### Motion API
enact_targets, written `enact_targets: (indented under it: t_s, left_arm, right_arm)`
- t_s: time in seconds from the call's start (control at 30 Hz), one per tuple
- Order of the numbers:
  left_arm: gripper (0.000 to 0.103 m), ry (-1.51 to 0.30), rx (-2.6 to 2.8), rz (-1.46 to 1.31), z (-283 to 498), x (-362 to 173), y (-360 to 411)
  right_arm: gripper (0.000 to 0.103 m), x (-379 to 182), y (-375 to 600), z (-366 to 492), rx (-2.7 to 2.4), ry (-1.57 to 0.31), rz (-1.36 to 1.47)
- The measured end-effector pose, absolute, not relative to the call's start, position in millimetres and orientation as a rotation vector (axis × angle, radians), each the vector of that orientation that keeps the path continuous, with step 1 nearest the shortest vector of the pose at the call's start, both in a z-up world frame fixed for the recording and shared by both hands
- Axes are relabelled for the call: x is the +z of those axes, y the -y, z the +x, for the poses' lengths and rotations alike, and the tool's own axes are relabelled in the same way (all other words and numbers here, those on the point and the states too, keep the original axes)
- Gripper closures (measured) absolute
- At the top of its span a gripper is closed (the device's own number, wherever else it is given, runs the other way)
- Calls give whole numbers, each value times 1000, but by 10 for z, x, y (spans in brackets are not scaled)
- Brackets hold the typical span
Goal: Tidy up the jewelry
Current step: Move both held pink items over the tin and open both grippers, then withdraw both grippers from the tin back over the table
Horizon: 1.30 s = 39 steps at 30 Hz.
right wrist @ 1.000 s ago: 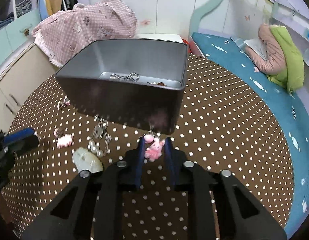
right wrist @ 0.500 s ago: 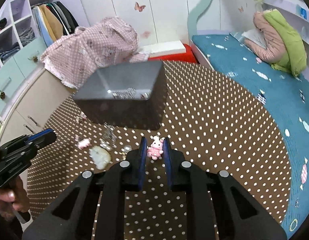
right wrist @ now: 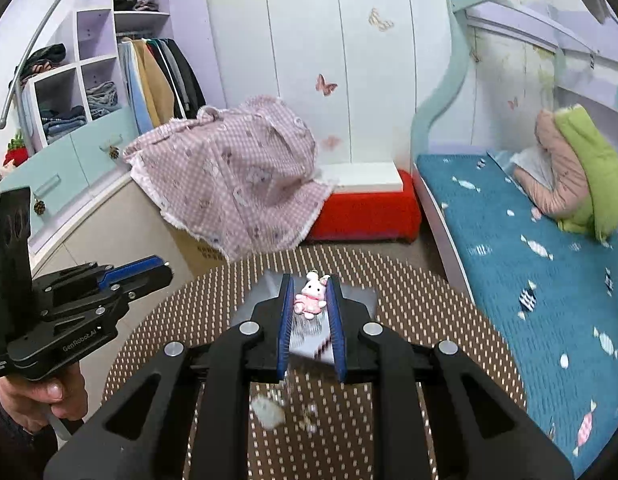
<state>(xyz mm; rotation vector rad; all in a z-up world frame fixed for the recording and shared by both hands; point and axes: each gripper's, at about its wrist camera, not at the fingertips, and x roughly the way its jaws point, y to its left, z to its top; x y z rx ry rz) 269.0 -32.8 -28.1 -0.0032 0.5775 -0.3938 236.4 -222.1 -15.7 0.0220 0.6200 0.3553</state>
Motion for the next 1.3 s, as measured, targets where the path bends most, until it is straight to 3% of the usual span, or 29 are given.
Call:
enact_targets:
  t_s: [0.2,0.6,0.63,0.67,0.7,0.77,0.8,0.83,0.9,1.3]
  left_arm:
    - [89,-590,-424,-43,3063,-151,497]
    - [87,-733,-412,-35,3565,-576,736]
    - [83,-745,-407,-39,3570,-629,718]
    - [65,-755,-398,-45,3583,-659,704]
    - [41,-753,-375,-52,3579,-675,675]
    - [18,-728,-336,-66,3541,-676,602]
    - [16,-720,-329,-70,3522,-662,576]
    - [15,-716,-321,-71,3506,-648,552]
    - [10,-698,-290,-73,3469,-619,498]
    - [5,-564,-159,-69,3021,-316,256]
  right_arm:
    - [88,-271,2150,2661,349,-658,7]
    - [87,-709,2082,3044,347,-795,17]
    - [87,-747,2085,3063,344,-807,18]
    - [87,-775,2094,3065,339,-813,17]
    - [84,-794,2100,3067,334,-819,17]
    - [74,-817,2122,3062,322,-824,18]
    - [57,-815,2133,3055,316,-820,20]
    - [28,-806,2152,3035,299,-806,21]
    - [8,-773,2183,2991,270,-770,21]
    - [8,-570,2288,2833,207,-692,69]
